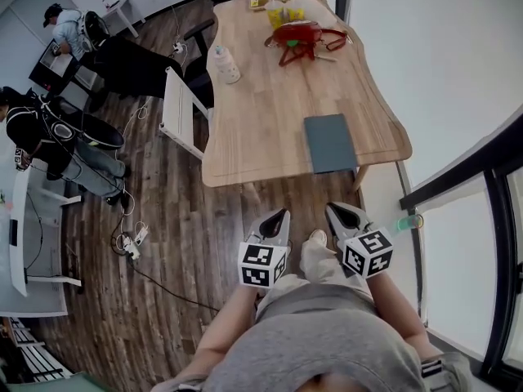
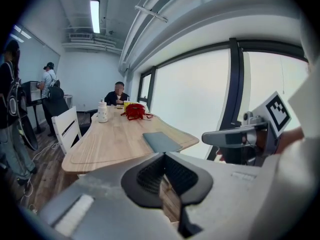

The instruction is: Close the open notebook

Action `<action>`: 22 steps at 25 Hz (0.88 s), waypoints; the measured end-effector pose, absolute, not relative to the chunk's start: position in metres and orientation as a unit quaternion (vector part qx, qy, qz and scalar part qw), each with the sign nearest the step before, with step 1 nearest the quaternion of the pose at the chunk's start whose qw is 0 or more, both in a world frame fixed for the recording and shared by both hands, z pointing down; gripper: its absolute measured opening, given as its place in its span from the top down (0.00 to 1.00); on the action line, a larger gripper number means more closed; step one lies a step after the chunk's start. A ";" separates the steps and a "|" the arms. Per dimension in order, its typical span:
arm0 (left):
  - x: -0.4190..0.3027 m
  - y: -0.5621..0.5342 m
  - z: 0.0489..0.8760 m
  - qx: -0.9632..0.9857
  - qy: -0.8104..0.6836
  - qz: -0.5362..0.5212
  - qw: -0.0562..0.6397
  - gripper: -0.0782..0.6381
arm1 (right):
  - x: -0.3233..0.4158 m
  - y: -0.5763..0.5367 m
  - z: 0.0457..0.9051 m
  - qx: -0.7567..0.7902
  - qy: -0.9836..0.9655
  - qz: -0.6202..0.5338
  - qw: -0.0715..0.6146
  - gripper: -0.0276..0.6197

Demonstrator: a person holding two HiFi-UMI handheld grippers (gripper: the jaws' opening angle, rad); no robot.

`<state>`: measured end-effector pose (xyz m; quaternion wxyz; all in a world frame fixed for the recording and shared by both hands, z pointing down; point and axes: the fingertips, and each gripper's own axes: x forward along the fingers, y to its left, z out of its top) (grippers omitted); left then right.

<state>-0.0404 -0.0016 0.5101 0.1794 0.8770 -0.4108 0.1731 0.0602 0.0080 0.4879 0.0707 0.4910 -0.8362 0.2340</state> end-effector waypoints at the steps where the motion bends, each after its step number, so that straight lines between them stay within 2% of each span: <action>1: -0.045 0.006 0.509 0.875 -0.415 0.171 0.181 0.88 | 0.056 0.016 0.487 0.488 -0.838 0.234 0.071 0.96; 22: -0.091 0.124 0.501 0.856 -0.462 0.139 0.184 0.88 | 0.015 0.122 0.482 0.448 -0.863 0.217 0.089 0.96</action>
